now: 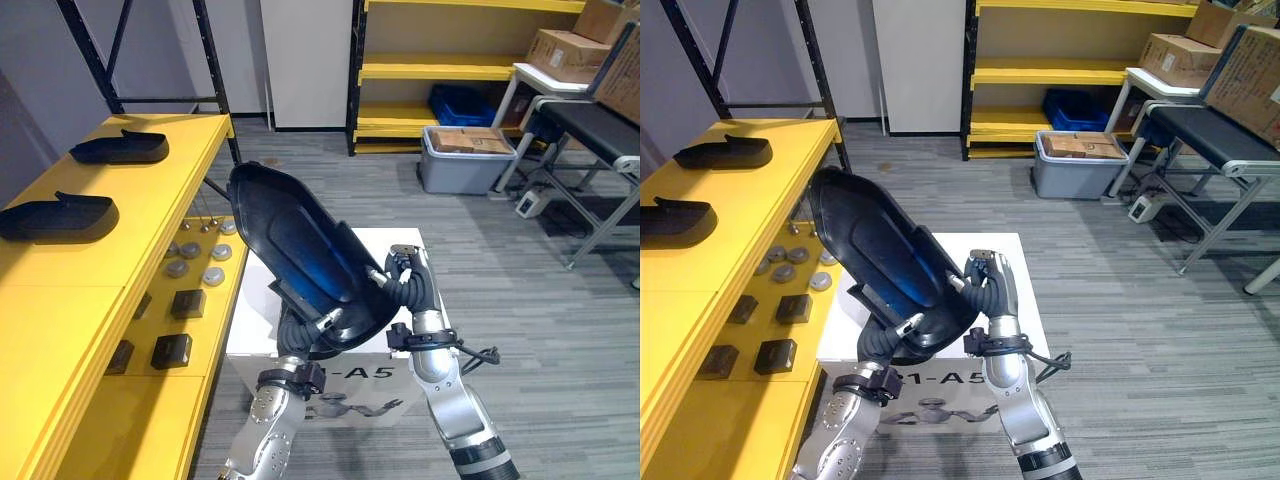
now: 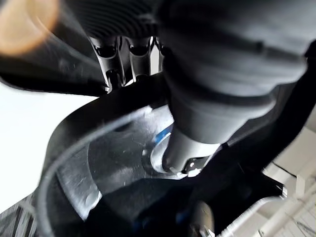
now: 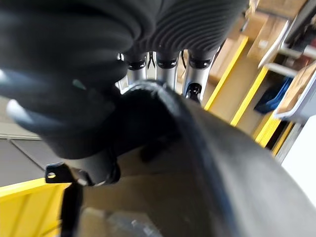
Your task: Walk over and take plastic housings, then place them on the shelf
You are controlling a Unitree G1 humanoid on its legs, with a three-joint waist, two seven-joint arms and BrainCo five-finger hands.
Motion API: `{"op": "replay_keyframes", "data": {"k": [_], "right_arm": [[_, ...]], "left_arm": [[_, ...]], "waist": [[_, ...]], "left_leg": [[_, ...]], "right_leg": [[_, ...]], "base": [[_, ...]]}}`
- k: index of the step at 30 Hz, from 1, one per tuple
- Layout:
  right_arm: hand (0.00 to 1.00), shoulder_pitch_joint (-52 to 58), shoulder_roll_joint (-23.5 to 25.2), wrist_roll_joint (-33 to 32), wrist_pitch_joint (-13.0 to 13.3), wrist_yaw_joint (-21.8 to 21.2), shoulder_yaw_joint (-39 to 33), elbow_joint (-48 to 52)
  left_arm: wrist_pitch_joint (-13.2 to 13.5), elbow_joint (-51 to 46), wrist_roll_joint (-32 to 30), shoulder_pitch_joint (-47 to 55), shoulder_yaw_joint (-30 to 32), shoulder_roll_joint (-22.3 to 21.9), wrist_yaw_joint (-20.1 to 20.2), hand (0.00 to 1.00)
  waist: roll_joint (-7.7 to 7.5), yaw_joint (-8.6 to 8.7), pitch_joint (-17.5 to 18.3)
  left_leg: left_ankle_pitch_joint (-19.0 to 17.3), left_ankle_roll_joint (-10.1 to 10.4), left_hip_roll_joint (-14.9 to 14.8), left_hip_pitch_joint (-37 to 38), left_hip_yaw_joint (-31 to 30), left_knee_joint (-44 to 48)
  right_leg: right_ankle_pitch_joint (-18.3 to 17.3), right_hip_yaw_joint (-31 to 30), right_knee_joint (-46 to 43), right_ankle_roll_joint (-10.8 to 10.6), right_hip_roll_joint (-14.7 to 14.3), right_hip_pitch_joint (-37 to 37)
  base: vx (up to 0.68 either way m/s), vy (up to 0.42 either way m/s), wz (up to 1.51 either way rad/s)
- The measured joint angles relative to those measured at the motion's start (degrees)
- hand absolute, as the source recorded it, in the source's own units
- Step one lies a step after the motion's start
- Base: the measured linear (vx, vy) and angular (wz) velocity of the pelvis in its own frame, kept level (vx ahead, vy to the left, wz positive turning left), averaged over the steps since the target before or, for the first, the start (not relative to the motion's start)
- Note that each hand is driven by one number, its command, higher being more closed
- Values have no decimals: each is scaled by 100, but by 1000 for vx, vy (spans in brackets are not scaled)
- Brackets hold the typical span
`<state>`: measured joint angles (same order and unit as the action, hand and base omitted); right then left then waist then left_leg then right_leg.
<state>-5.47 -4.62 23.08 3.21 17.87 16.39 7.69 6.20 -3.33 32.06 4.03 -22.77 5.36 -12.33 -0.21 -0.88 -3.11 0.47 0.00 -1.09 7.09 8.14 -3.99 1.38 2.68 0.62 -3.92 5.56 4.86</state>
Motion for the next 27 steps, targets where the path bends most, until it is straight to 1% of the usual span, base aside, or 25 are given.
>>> {"op": "replay_keyframes", "data": {"k": [1,3,4,5,6,9,10,11,13,15,16,19,20,21,22,23,25,27], "right_arm": [[0,26,-1,-115,48,-38,6,4],[0,107,-7,-635,204,-253,52,19],[0,119,-6,-771,224,-316,58,19],[0,154,-10,-1096,296,-438,47,20],[0,170,-12,-1208,317,-489,30,21],[0,333,-14,-1815,435,-794,-209,127],[0,395,-1,-2232,457,-951,-424,248],[0,410,5,-2371,473,-992,-544,305],[0,421,14,-2840,534,-1043,-1031,448],[0,489,23,-3386,683,-1067,-1957,561],[0,510,24,-3481,699,-1065,-2159,561],[0,610,38,-3922,741,-1000,-3126,536],[0,633,37,-4085,809,-952,-3448,484],[0,663,37,-4146,845,-928,-3589,459],[0,750,25,-4252,937,-878,-3809,324],[0,790,14,-4305,946,-862,-3907,195],[0,974,-25,-4298,918,-848,-4143,-504],[0,1200,-95,-4274,786,-918,-4170,-1244]], "left_arm": [[-13,0,-4,0,12,5,0,100],[-55,-1,-81,0,107,15,5,100],[-60,-4,-90,0,119,15,5,100],[-66,-12,-198,1,146,9,9,100],[-74,-21,-259,5,198,2,20,100],[-98,-188,-664,28,444,-55,67,100],[-101,-334,-884,55,581,-99,114,100],[-101,-386,-935,60,638,-119,133,100],[-101,-614,-1092,139,838,-209,158,100],[-72,-858,-1315,287,1171,-303,194,100],[-72,-868,-1344,319,1238,-305,204,100],[-72,-871,-1430,506,1525,-325,246,100],[-72,-872,-1437,583,1647,-344,251,100],[-73,-872,-1456,609,1698,-358,251,100],[-73,-898,-1553,676,1773,-393,254,100],[-73,-930,-1561,726,1846,-412,261,100],[-72,-966,-1655,828,2013,-441,273,100],[-71,-1024,-1656,922,2133,-471,298,100]], "waist": [[-1,-2,12],[-2,-1,27],[-2,-2,27],[-3,-3,29],[-3,-4,30],[-2,-14,32],[-2,-11,32],[-2,-13,32],[-2,-10,32],[-1,-4,33],[-1,-1,33],[0,6,33],[2,15,34],[2,14,34],[-1,14,36],[-1,15,36],[-1,24,36],[3,28,38]], "left_leg": [[0,0,0,0,-1,0],[0,0,4,2,-5,-1],[0,0,4,2,-5,-1],[0,0,3,6,-6,-1],[0,0,3,8,-7,-1],[0,0,2,11,-19,-4],[0,0,3,11,-20,-10],[0,0,4,13,-21,-12],[0,-1,7,20,-22,-25],[1,-1,7,23,-38,-35],[1,-1,7,23,-40,-38],[4,-2,5,22,-50,-57],[4,-3,5,22,-49,-64],[5,-3,5,22,-49,-69],[6,-4,6,22,-50,-78],[6,-4,7,22,-49,-80],[6,-4,9,16,-51,-83],[5,-4,9,-3,-59,-88]], "right_leg": [[0,1,0,0,2,1],[1,4,-1,-1,7,6],[1,4,-1,-1,7,6],[1,4,-2,-2,7,10],[1,6,-2,-2,6,13],[1,20,-2,-2,5,21],[1,23,-2,-2,6,20],[1,23,-3,-2,7,21],[1,24,-3,-2,9,22],[0,51,-1,-3,10,29],[-1,66,0,-4,9,28],[-3,90,2,-6,6,26],[-3,90,3,-7,6,21],[-3,90,3,-7,6,18],[-4,91,3,-7,7,15],[-4,91,3,-8,8,14],[-6,92,4,-11,11,8],[-8,98,5,-13,10,-9]], "base": [[0,0,0],[0,0,0],[-32,17,0],[0,0,0],[0,0,0],[0,0,0],[0,0,0],[0,0,0],[0,0,0],[0,0,0],[0,0,0],[0,0,0],[0,0,0],[0,0,0],[0,0,0],[0,0,0],[0,0,0],[0,0,0]]}}
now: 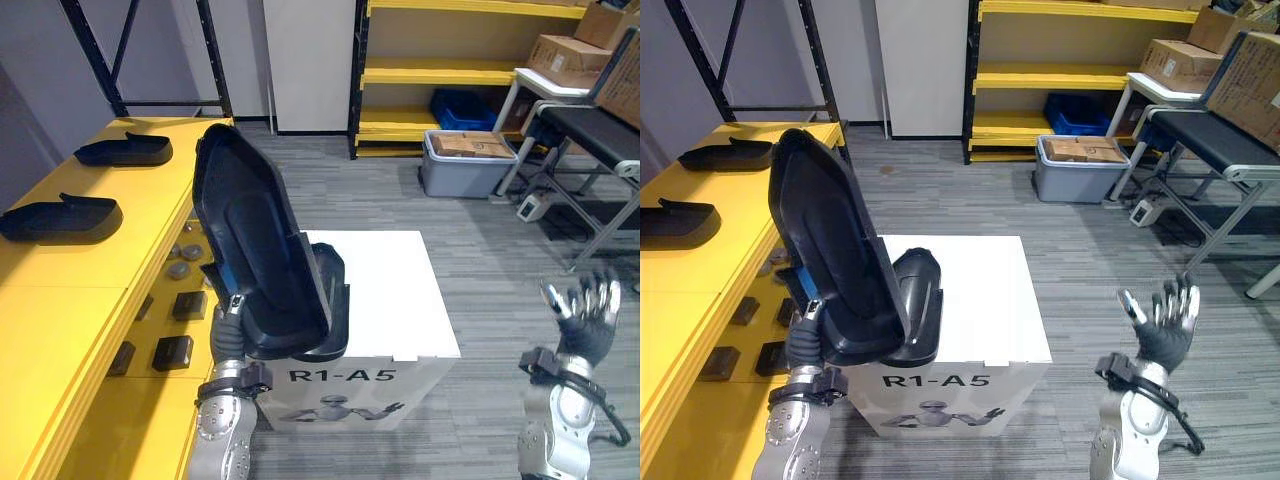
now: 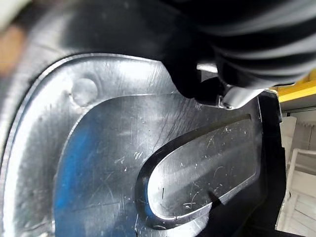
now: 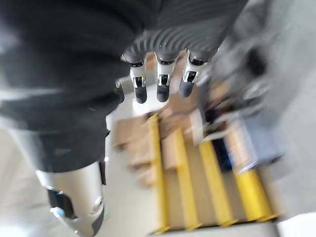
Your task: Walk over and take plastic housings, then place them on the shelf
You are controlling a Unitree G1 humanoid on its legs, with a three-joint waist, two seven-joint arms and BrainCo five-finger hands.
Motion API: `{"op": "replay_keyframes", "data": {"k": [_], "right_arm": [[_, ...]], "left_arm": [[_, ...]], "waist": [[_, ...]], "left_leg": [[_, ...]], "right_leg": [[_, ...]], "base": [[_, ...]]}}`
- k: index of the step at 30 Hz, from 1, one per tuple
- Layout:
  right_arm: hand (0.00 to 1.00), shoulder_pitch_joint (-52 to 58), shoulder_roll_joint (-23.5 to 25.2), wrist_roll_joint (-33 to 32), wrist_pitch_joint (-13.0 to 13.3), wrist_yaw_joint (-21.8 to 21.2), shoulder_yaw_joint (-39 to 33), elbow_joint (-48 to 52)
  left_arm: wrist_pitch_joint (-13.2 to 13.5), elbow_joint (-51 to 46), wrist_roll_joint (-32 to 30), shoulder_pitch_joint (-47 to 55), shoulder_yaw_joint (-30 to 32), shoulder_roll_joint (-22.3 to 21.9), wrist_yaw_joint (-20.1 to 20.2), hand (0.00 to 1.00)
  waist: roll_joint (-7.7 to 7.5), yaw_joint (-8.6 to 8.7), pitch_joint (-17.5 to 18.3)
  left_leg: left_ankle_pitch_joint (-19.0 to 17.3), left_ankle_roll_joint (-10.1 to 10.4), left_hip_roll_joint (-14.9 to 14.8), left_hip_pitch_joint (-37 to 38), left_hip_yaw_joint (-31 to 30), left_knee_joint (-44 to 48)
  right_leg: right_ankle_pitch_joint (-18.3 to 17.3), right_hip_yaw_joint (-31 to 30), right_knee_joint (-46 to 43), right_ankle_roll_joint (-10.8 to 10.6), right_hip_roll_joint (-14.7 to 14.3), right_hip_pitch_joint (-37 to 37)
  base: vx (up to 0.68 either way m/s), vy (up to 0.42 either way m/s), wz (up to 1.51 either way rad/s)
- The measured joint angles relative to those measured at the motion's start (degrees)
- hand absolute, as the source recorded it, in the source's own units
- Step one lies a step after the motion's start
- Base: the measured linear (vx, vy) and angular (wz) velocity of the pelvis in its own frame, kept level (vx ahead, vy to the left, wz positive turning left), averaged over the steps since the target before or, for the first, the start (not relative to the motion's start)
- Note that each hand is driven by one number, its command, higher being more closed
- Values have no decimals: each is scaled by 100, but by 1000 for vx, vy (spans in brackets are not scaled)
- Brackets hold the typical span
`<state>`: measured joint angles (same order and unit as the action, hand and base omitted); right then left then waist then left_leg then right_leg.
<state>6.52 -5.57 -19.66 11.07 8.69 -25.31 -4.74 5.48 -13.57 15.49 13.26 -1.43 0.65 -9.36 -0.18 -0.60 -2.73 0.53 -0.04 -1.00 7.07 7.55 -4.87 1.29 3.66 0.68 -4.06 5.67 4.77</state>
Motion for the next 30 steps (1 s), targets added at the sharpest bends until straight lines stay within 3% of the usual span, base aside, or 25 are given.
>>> {"op": "replay_keyframes", "data": {"k": [8,14,19,21,22,24,27,30], "right_arm": [[0,637,-85,449,-490,-555,114,-2978],[0,967,67,976,-616,-853,862,-3704],[0,708,103,1462,-660,-895,1650,-4208],[0,226,78,1585,-658,-864,1650,-4414],[0,86,57,1585,-657,-858,1646,-4440],[0,-259,-115,1619,-649,-825,1645,-4520],[0,-367,-249,1792,-661,-771,1649,-4584],[0,-499,-222,1837,-721,-752,1649,-4609]], "left_arm": [[17,-161,-122,596,123,-64,262,100],[17,-162,-127,897,111,-126,482,100],[16,-223,-124,781,11,-208,475,100],[20,-432,-122,703,-11,-215,463,100],[22,-479,-122,682,-6,-213,460,100],[27,-492,-124,592,90,-227,378,100],[48,-385,-124,527,95,-230,323,100],[48,-311,-121,481,120,-227,253,100]], "waist": [[9,27,-6],[4,27,-31],[-51,-89,-255],[-10,-321,-453],[20,-374,-493],[36,-397,-630],[48,-331,-671],[24,-380,-689]], "left_leg": [[-1,1,5,-93,-158,41],[-22,32,56,-148,-498,98],[158,31,381,-786,-1952,488],[154,-2,514,-1261,-2350,745],[106,-39,455,-1361,-2105,773],[18,-187,49,-1721,-478,1027],[64,-312,-324,-1779,1198,1308],[86,-427,35,-1810,1030,1210]], "right_leg": [[-14,126,6,-10,15,10],[-128,461,-36,-36,77,165],[-420,1949,-393,-125,321,314],[-442,2779,-427,-145,406,358],[-441,2969,-428,-145,424,373],[-453,3771,-481,-163,545,532],[-542,4676,-690,-293,764,882],[-541,5052,-727,-292,1000,998]], "base": [[-3,2,9],[-29,-9,29],[-38,-55,156],[-45,-17,189],[-54,-8,172],[-1,13,179],[130,73,160],[193,156,102]]}}
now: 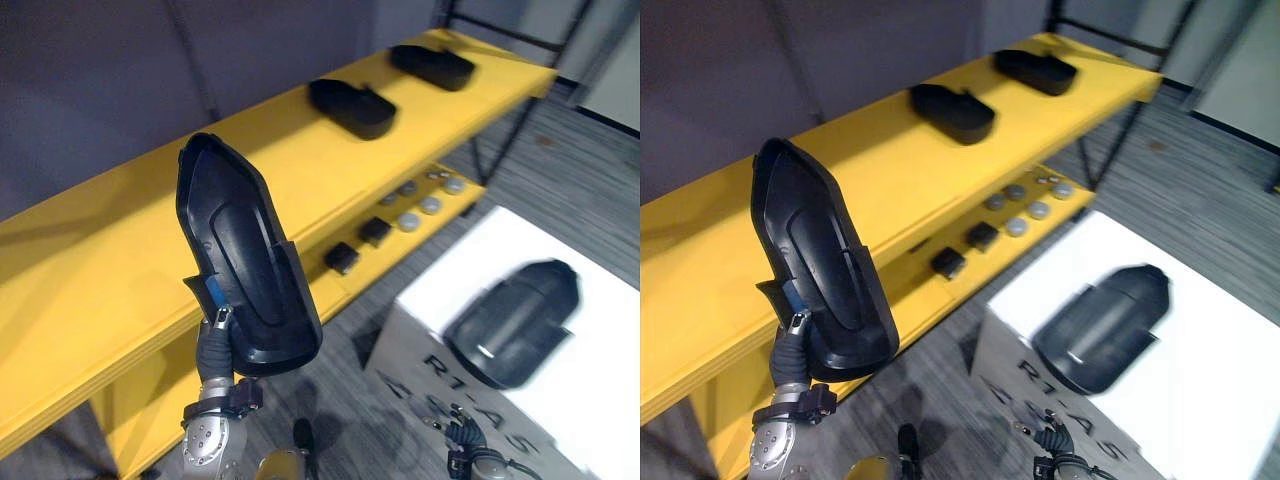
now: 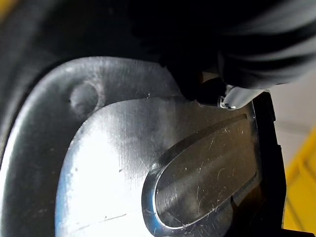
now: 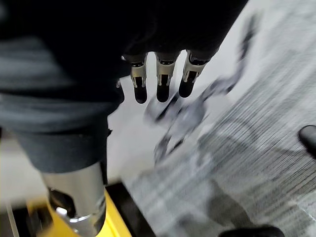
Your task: Walk over and take plastic housings, then place them on the shelf
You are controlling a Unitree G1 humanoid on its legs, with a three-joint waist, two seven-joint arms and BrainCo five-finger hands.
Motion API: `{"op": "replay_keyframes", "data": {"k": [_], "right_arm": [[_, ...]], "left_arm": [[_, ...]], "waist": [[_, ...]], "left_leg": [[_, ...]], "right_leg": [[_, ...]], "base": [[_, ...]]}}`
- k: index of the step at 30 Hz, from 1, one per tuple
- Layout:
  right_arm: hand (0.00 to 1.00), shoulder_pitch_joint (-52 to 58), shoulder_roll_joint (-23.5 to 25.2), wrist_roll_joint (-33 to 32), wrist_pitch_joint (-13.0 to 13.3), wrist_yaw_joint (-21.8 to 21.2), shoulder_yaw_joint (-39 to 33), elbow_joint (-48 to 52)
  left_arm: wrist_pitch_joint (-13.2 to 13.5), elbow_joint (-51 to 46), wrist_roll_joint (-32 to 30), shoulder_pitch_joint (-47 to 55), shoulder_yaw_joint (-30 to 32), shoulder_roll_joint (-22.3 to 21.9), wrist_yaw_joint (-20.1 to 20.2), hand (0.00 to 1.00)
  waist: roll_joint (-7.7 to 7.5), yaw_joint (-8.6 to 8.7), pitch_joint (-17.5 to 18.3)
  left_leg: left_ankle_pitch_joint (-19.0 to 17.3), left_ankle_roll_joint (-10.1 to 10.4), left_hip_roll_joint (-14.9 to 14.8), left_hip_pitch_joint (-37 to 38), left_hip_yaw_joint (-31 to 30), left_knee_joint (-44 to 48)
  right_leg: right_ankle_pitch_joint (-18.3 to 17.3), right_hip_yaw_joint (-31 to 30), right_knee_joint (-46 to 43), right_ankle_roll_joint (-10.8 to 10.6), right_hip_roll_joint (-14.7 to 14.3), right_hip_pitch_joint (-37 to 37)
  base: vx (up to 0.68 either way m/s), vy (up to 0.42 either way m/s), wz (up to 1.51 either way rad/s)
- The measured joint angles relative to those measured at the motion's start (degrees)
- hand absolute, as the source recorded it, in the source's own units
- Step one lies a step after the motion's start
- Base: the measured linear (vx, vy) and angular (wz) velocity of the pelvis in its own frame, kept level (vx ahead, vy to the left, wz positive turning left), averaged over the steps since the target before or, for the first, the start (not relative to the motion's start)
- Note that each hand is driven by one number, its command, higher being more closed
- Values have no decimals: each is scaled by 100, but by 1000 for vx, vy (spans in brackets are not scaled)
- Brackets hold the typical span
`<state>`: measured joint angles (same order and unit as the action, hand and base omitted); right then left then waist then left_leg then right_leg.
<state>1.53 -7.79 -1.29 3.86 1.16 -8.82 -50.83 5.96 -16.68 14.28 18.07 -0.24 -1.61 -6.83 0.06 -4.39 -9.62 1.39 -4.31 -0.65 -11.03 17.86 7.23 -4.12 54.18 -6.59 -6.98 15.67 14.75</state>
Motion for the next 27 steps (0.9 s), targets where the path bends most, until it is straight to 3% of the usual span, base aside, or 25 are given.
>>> {"op": "replay_keyframes", "data": {"k": [3,4,5,6,7,8,10,12,14,15,16,17,18,21,27], "right_arm": [[0,-188,149,78,-82,-9,6,5],[0,-205,174,166,-101,-11,109,69],[0,-205,181,189,-112,-14,139,88],[0,-161,200,212,-139,-16,241,96],[0,-151,203,212,-142,-14,254,96],[0,-130,202,213,-148,-9,340,97],[0,-80,217,214,-147,-10,501,165],[0,59,267,214,-145,-2,501,340],[0,280,341,211,-146,1,491,416],[0,405,394,209,-146,6,490,458],[0,521,433,209,-147,10,490,499],[0,647,502,208,-147,11,479,575],[0,771,531,203,-154,12,440,700],[0,862,548,186,-151,12,442,1002],[0,1010,616,183,-145,14,441,1124]], "left_arm": [[-2,18,-2,-37,-19,-45,5,100],[-3,23,-25,-66,-32,-16,5,100],[-4,25,-61,-82,-90,5,-1,100],[-4,238,-136,-292,-170,84,-15,100],[-4,279,-155,-325,-176,96,-23,100],[-6,396,-208,-386,-178,113,-40,100],[-5,460,-226,-396,-230,150,-52,100],[-5,513,-243,-503,-454,209,-66,100],[-3,661,-275,-665,-781,227,-85,100],[-3,686,-318,-677,-916,230,-94,100],[-1,684,-334,-673,-959,231,-93,100],[0,713,-352,-672,-982,195,-98,100],[-6,742,-383,-611,-1010,93,-131,100],[2,742,-395,-607,-1088,-52,-150,100],[1,803,-447,-638,-1427,-68,-179,100]], "waist": [[-17,-6,-13],[-18,20,-15],[-9,46,-20],[24,93,-54],[26,99,-61],[22,150,-81],[15,263,-90],[16,367,-93],[1,421,-92],[-98,447,-72],[-200,436,-39],[-329,388,8],[-234,359,73],[-134,343,244],[-252,345,394]], "left_leg": [[-137,-191,345,32,-306,133],[-270,-276,409,107,-480,256],[-322,-305,414,160,-578,288],[-401,-251,390,379,-879,268],[-401,-250,388,425,-908,250],[-409,-245,391,590,-1028,184],[-435,-203,432,815,-1232,87],[-463,-156,493,835,-1516,116],[-537,-34,525,835,-1881,253],[-628,91,603,825,-2039,386],[-701,133,664,826,-2078,428],[-906,146,707,827,-2108,581],[-1129,242,377,779,-1865,806],[-1222,461,-126,744,-1636,924],[-1163,574,-218,1052,-1667,578]], "right_leg": [[10,154,-776,8,505,82],[147,-99,-1835,220,934,-94],[293,-418,-2287,453,1058,-238],[-272,-1850,-3240,545,917,-845],[-353,-2060,-3316,511,850,-945],[-586,-2671,-3429,435,634,-1196],[-899,-3321,-3145,345,272,-1645],[-977,-4018,-2556,256,-111,-2062],[-957,-5187,-1841,221,-634,-2303],[-863,-5507,-1410,175,-692,-2254],[-682,-5526,-1246,191,-631,-2242],[-294,-5481,-1167,-12,-553,-2188],[-272,-5294,-985,56,-718,-2011],[-88,-5118,-448,286,-1080,-1701],[-15,-5023,19,331,-1195,-1306]], "base": [[226,179,72],[189,166,49],[240,179,87],[135,79,64],[188,74,73],[93,25,44],[143,25,60],[112,-26,74],[106,-116,104],[129,-198,103],[137,-258,79],[150,-298,50],[133,-273,40],[128,-207,9],[129,-64,3]]}}
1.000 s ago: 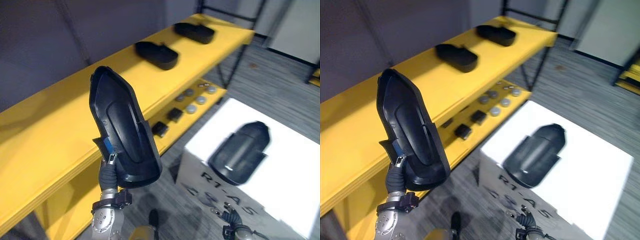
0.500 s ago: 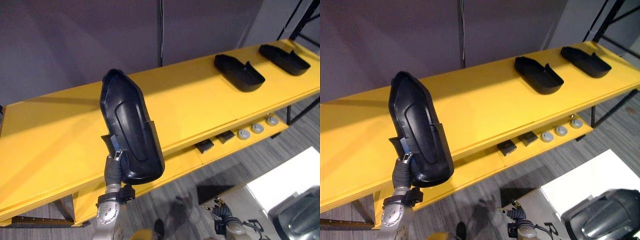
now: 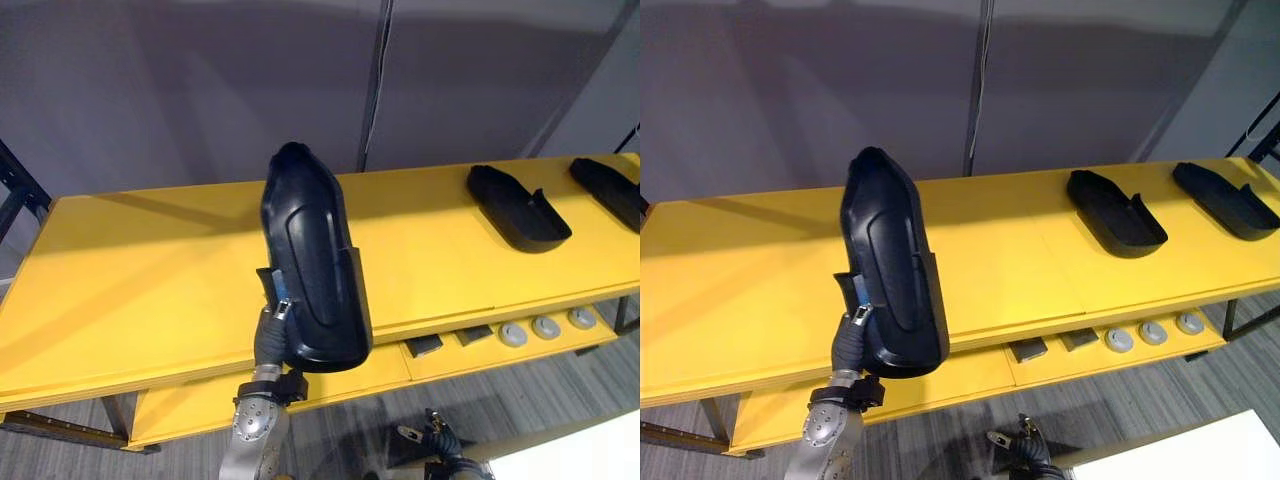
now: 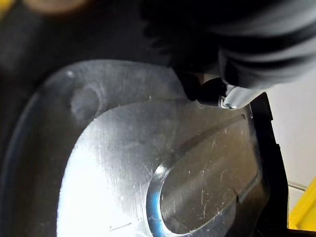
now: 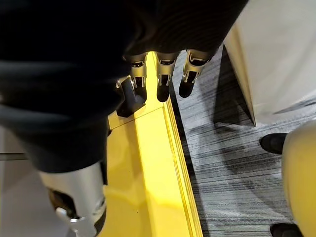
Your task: Walk over and take plastic housings, then place them on the shelf
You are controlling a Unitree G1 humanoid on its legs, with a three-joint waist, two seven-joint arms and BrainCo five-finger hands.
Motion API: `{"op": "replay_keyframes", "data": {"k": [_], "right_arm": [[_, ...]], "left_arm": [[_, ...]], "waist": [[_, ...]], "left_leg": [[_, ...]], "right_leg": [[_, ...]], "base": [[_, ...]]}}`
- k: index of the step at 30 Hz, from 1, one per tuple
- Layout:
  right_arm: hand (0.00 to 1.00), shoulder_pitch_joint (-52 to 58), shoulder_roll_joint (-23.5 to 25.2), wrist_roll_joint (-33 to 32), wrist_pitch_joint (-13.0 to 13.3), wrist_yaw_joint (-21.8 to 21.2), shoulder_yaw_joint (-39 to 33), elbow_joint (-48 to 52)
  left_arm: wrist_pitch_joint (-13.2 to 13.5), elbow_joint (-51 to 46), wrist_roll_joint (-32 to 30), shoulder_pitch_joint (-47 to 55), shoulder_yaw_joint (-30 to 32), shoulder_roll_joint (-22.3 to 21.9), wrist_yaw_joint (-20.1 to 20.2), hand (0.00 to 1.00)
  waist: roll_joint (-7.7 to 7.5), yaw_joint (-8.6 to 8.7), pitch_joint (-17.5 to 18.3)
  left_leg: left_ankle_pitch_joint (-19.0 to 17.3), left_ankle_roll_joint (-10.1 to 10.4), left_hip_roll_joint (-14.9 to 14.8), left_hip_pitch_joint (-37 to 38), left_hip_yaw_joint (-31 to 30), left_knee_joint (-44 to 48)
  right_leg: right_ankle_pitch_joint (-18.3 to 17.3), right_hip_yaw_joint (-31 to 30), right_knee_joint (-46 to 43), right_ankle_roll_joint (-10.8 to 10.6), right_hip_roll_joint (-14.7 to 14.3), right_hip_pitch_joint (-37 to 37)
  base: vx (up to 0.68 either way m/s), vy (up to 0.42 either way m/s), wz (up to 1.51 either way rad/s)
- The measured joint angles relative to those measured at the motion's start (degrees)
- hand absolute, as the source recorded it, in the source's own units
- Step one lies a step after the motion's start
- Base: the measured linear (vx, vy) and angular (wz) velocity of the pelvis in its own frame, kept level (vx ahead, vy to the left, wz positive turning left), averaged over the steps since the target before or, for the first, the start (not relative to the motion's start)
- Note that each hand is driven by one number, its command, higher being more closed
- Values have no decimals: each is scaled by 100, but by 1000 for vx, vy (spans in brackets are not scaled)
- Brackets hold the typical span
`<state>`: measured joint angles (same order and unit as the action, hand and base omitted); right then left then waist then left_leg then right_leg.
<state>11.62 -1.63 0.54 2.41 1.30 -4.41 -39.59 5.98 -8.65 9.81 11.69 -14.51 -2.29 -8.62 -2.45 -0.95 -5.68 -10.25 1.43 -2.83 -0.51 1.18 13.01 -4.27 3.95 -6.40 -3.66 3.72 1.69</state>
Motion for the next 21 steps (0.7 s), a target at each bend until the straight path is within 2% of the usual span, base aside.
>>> {"op": "replay_keyframes", "data": {"k": [5,8,14,17,21], "right_arm": [[0,-34,47,7,1,-5,10,-143],[0,-62,47,33,1,-11,18,-216],[0,-82,18,79,0,-20,128,-303],[0,-90,-24,78,-1,-16,168,-390],[0,-96,-51,66,-1,-15,286,-383]], "left_arm": [[-46,786,-141,-529,10,53,-126,100],[-135,1405,-468,-1069,72,128,-328,100],[-230,2695,-542,-2349,520,270,-773,100],[-296,3111,-276,-2802,654,296,-998,100],[-348,3405,29,-3132,862,339,-1196,100]], "waist": [[-27,12,96],[-44,50,108],[-74,358,126],[-79,493,124],[-101,605,121]], "left_leg": [[255,2,58,273,24,-544],[476,-1,82,388,21,-880],[920,7,147,410,12,-1404],[1168,-2,131,473,27,-1738],[1210,33,134,463,159,-1816]], "right_leg": [[243,-2,351,-50,38,149],[363,-1,434,-61,51,136],[493,-2,610,3,86,3],[618,-5,708,26,54,-55],[768,-64,919,23,44,-52]], "base": [[42,50,-1],[-45,11,1],[-127,-12,0],[-145,-16,-2],[-90,11,-16]]}}
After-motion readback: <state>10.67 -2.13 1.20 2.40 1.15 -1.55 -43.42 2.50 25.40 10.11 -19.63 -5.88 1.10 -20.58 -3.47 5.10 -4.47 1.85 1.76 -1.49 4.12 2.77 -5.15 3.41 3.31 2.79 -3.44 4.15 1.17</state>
